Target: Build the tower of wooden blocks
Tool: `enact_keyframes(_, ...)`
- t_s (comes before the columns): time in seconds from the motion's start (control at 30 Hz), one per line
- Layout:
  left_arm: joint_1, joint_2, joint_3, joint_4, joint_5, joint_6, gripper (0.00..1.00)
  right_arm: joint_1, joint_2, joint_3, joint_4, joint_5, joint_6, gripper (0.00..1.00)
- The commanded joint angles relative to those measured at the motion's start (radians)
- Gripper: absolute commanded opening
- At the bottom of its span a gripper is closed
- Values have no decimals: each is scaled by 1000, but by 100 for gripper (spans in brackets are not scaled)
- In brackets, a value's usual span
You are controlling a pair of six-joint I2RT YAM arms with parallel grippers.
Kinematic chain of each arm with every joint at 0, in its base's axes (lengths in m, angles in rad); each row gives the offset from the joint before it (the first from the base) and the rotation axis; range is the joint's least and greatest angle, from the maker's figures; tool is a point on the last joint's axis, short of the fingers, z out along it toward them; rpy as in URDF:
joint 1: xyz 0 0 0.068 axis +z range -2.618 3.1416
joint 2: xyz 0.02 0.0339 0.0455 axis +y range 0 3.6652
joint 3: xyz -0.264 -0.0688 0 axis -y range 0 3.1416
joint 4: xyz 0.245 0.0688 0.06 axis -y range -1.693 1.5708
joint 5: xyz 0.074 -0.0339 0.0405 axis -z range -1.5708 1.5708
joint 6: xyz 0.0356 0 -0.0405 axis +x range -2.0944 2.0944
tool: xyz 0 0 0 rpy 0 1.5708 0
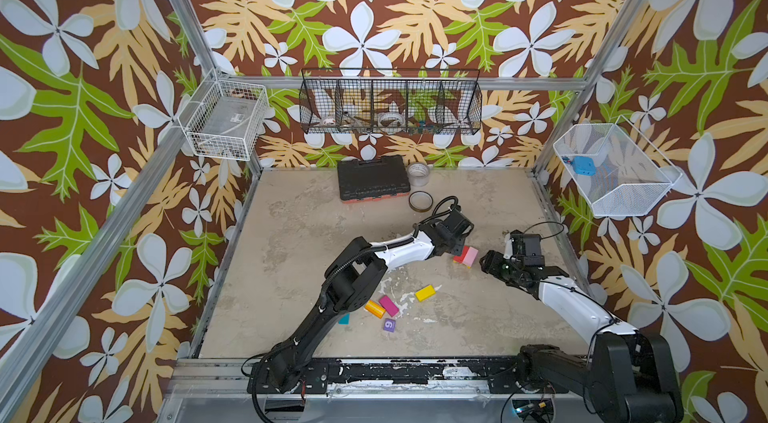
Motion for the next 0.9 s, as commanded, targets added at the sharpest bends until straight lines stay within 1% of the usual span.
enact_keyframes(0.0, 1, -5, 2, -15, -29, -14, 46, 0, 5, 5, 3, -6, -2, 64)
enact_keyframes(0.1, 1, -34, -32, -9, -62, -19, 46, 0, 8, 5, 4, -5, -2, 64)
enact_keyframes(0.2, 0, -106, -139, 52, -74, -22, 46, 1, 12, 7, 3, -5, -2, 64)
enact_keyframes(0.33, 1, -220, -303, 156, -58, -18, 46, 0, 11, 5, 3, -5, -2, 64)
enact_keyframes(0.43, -1, -266, -370, 192, -27, -18, 46, 0, 10, 5, 4, -7, -2, 64)
enact_keyframes(0.63, -8, -258, -401, 197, 20, -30, 46, 0, 8, 6, 2, -5, -3, 64)
enact_keyframes(0.87, -27, -254, -408, 199, 16, -32, 46, 0, 2, 6, 2, -6, -4, 64)
